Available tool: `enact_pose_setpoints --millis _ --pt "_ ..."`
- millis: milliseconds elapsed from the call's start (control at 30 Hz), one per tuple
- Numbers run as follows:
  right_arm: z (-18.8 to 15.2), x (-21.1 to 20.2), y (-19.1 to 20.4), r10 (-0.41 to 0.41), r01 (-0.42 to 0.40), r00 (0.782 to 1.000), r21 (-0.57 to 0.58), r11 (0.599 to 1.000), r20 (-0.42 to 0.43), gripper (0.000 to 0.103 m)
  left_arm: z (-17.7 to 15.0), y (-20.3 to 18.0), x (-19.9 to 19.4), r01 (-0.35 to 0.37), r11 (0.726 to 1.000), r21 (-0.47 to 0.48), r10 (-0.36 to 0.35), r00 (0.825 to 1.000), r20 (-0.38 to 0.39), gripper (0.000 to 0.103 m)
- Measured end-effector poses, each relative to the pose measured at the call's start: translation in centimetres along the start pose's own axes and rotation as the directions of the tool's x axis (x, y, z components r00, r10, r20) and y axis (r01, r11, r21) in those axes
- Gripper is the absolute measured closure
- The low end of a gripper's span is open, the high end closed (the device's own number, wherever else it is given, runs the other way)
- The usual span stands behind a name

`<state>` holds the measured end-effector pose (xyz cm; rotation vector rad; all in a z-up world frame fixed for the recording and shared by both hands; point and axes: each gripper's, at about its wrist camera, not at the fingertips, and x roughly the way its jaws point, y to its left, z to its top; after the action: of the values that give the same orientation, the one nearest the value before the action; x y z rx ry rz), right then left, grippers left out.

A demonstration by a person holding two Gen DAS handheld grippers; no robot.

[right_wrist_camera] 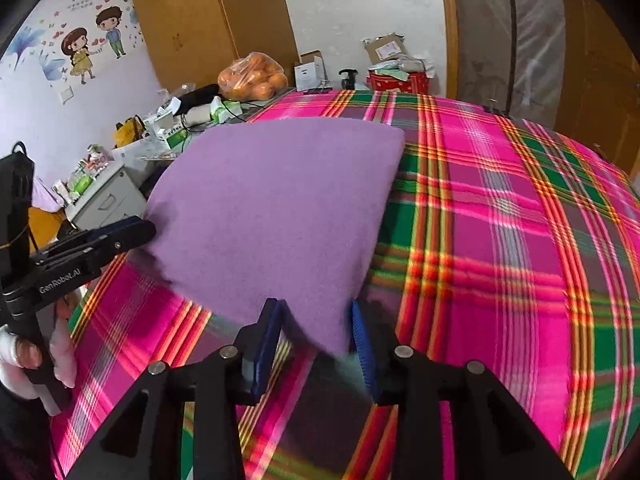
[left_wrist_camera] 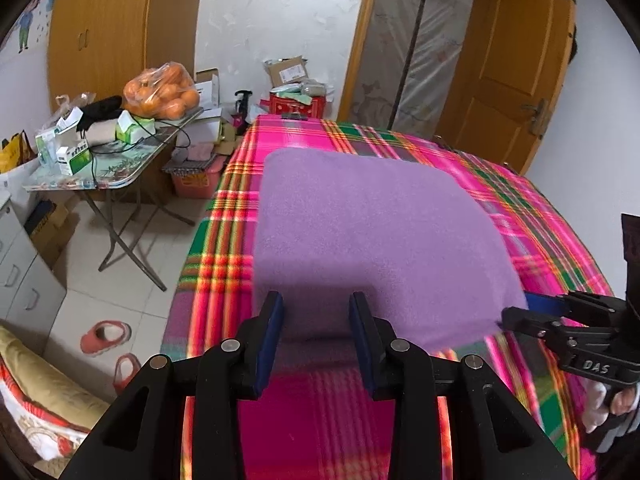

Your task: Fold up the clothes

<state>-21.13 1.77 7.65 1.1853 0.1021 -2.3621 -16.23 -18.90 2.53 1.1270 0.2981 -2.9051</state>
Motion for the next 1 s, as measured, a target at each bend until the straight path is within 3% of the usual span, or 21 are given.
enact_pose_setpoints --millis 167,367,467,700,1000 --pt "-2.7 -1.6 0.7 -0.022 0.023 0.999 0.019 1.000 -0.027 0.066 -2.6 -1.7 -2.5 0.017 1.000 0.010 -0.017 1.000 -0.022 0.067" --pt "-5.5 -3.7 1.8 -0.074 0.074 0.997 0.019 0.997 -0.006 0.063 -5.8 -2.7 -3.2 -0.050 0.999 0.019 0.052 0.995 -0.088 0.067" --pt "-6.6 -4.1 2.6 -0.116 0.116 0.993 -0.011 0.993 0.013 0.061 -6.1 -2.9 -3.7 -0.095 0.995 0.018 0.096 0.993 -0.074 0.067" --pt "-7.0 -4.0 3.8 -0.147 0.148 0.989 -0.051 0.988 0.011 0.054 -7.6 -4.4 -4.3 -0.175 0.982 0.077 0.182 0.978 -0.102 0.066" --pt "-6.8 -3.8 3.7 -0.126 0.126 0.992 -0.058 0.990 0.007 0.046 -7.9 -4.6 -4.5 -0.189 0.979 0.070 0.196 0.975 -0.106 0.059"
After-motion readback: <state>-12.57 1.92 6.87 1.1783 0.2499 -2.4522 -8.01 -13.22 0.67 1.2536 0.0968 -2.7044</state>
